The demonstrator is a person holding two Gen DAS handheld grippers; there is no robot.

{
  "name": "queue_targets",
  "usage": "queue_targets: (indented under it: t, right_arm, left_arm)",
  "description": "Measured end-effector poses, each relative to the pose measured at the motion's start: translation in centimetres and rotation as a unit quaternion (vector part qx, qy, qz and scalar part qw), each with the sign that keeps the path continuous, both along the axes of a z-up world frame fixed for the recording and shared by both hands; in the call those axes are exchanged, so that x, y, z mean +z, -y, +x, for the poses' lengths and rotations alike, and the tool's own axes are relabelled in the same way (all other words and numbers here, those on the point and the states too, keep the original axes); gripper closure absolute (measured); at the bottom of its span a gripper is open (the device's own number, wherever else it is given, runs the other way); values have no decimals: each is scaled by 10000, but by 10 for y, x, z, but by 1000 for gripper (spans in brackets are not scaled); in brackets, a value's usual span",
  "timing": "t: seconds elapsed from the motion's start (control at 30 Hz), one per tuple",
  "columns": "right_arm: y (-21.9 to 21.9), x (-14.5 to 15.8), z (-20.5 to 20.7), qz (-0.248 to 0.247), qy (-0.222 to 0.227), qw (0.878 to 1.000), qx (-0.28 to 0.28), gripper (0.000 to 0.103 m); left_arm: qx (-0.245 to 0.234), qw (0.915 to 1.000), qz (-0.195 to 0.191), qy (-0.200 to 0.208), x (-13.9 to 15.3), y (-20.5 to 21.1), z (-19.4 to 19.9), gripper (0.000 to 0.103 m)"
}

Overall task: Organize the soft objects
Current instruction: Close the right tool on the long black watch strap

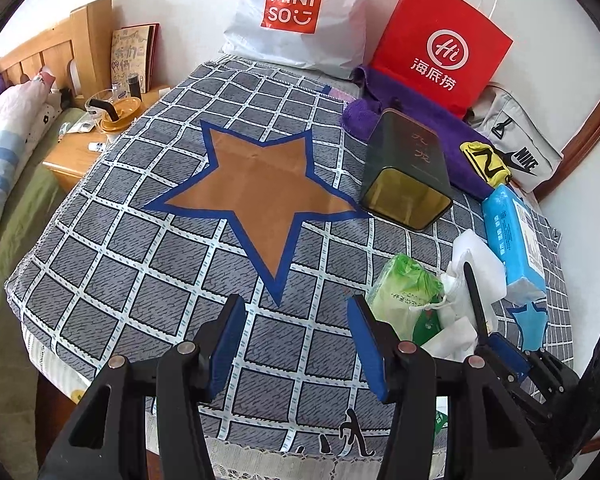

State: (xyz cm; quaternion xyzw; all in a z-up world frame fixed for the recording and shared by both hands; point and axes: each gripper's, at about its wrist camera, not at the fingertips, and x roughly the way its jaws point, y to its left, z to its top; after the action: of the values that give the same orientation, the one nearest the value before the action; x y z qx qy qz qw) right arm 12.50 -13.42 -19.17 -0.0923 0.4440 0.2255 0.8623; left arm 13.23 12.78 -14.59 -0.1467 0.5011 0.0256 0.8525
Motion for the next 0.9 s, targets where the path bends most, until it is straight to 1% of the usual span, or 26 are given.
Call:
queue_targets:
  t: [0.13,0.23,0.4,0.47,0.53,0.57,0.77,0.9]
  right_arm:
    - [7,4,-1,91,-4,9999,-42,82]
    - [10,0,4,153,-143,9998,-59,81]
    - [8,-7,13,331,-270,9991,-67,75]
    - [5,-11,17,350,-318,9989,-30,74]
    - [3,-14,20,406,-309,9987,-25,78]
    - [3,-14,21,453,-284,9986,-23,84]
    - [8,-7,18,580,-224,9980,-81,84]
    - [14,3,8,580,-111,9982,-45,84]
  left_arm:
    - [-35,10000,-30,-74,-4,2,-1,52]
    - [-51,9999,-64,-137,-8,6,1,52]
    - [-131,9995,-85,-261,-17,12,4,52]
    - [-142,9994,-58,-308,-19,12,4,52]
    - [-103,9994,-28,-339,-20,11,3,52]
    - [-78,9994,-20,-343,-20,10,1,52]
    - [55,9992,-65,-393,-23,-1,-3,52]
    - [43,9992,-41,-392,-21,-1,-3,52]
